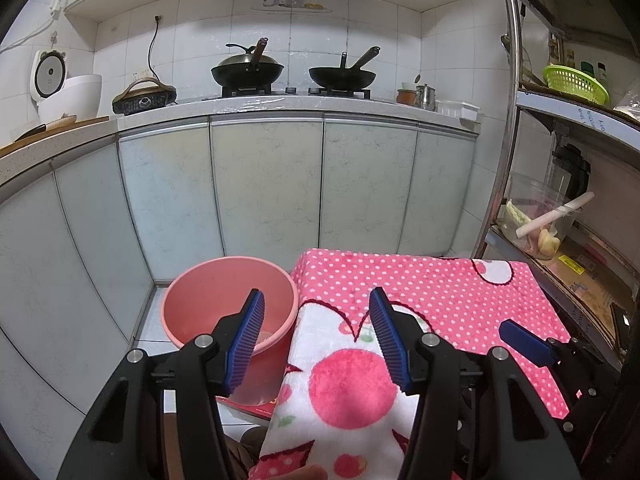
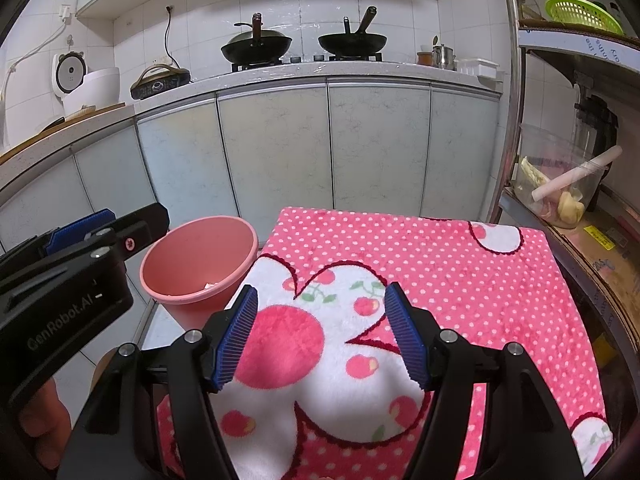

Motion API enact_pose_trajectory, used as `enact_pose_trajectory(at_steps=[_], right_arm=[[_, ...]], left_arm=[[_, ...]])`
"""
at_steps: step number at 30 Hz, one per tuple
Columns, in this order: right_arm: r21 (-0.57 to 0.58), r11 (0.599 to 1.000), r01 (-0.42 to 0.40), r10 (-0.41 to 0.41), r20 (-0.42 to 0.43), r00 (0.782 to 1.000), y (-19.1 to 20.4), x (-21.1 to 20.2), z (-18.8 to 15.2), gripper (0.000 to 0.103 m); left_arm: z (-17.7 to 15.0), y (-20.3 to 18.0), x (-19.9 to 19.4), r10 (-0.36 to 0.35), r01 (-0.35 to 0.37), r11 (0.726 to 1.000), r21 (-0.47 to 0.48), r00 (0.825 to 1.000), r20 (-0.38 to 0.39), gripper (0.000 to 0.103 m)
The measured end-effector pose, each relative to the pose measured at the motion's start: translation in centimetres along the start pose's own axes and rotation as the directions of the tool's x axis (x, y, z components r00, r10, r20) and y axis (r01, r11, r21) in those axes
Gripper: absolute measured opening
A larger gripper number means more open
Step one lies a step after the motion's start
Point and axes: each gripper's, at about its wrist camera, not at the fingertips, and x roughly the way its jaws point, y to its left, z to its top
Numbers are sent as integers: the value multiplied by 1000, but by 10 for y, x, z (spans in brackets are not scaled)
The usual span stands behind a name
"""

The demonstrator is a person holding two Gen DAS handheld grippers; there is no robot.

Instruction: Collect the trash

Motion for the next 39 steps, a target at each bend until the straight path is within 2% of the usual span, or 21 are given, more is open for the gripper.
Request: enact_pose_trajectory(at_steps=[39], right_arm=[[-6, 1000, -2, 2, -6, 1000, 2, 0, -3, 66]], left_arm=[[-1, -2, -1, 0, 0, 1000, 5, 1000, 0, 53]])
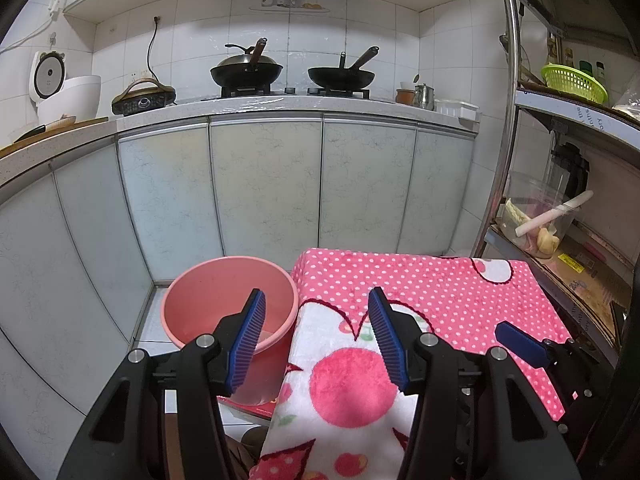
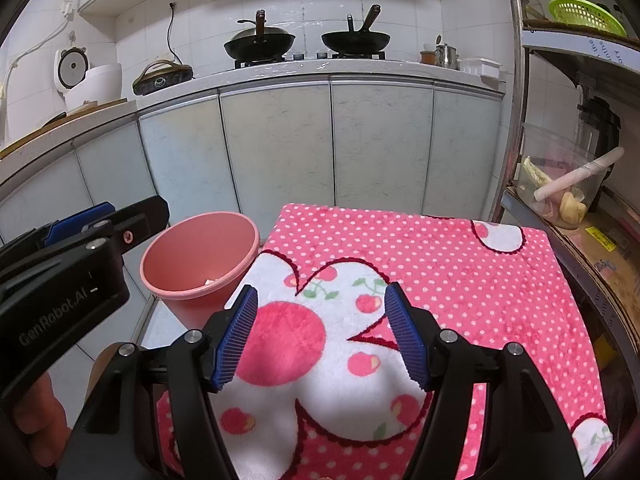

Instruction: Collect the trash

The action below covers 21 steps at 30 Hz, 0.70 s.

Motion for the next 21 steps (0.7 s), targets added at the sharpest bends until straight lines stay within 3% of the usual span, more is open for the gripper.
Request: enact_pose_trajectory(at_steps=[21], right_arm=[[-9, 1000, -15, 14, -11, 1000, -3, 5, -2, 66]], left_arm=[[-2, 3, 3, 10, -10, 1000, 2, 1000, -8, 53]])
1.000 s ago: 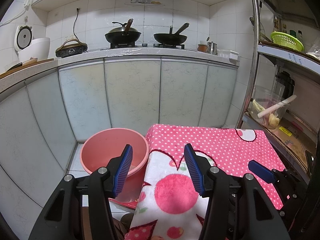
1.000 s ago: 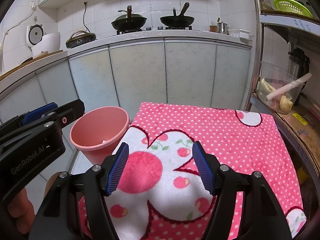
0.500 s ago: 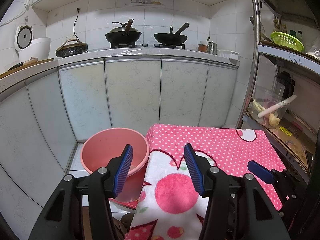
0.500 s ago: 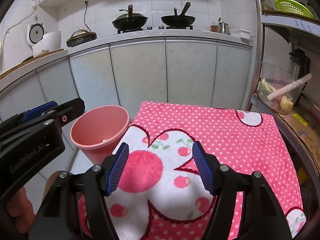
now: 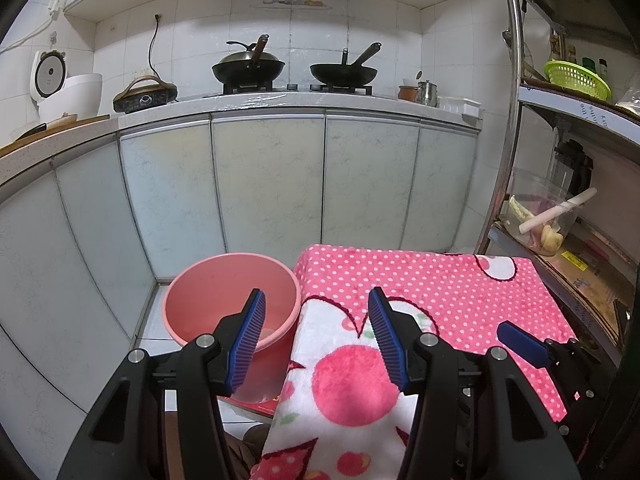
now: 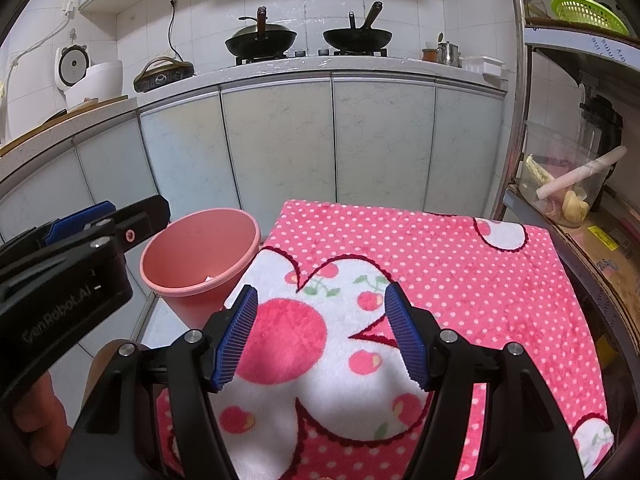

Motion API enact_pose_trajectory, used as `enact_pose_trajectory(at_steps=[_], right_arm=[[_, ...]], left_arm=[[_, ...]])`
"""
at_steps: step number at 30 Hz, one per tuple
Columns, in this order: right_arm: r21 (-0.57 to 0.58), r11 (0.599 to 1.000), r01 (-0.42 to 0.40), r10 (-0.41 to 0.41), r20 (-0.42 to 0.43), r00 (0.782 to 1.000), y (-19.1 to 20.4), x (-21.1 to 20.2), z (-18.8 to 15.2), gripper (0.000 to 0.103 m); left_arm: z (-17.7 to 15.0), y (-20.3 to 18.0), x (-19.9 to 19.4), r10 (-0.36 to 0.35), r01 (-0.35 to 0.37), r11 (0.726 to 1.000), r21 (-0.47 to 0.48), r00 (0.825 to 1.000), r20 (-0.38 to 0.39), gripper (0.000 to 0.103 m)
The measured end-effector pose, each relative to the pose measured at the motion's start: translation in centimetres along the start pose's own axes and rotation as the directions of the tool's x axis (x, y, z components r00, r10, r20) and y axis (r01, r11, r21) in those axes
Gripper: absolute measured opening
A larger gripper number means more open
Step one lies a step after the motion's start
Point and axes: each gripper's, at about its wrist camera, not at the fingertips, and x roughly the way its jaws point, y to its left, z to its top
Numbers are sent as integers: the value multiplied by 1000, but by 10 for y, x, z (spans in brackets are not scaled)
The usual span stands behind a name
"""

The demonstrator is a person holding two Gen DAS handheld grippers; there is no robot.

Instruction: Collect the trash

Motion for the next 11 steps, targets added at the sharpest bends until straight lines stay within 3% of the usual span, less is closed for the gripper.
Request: enact_pose_trajectory(at_steps=[11], right_arm=[[1, 1000, -9, 9, -8, 1000, -9, 5, 0, 66]], left_arm=[[-2, 0, 7, 2, -2, 1000, 2, 1000, -23, 53]])
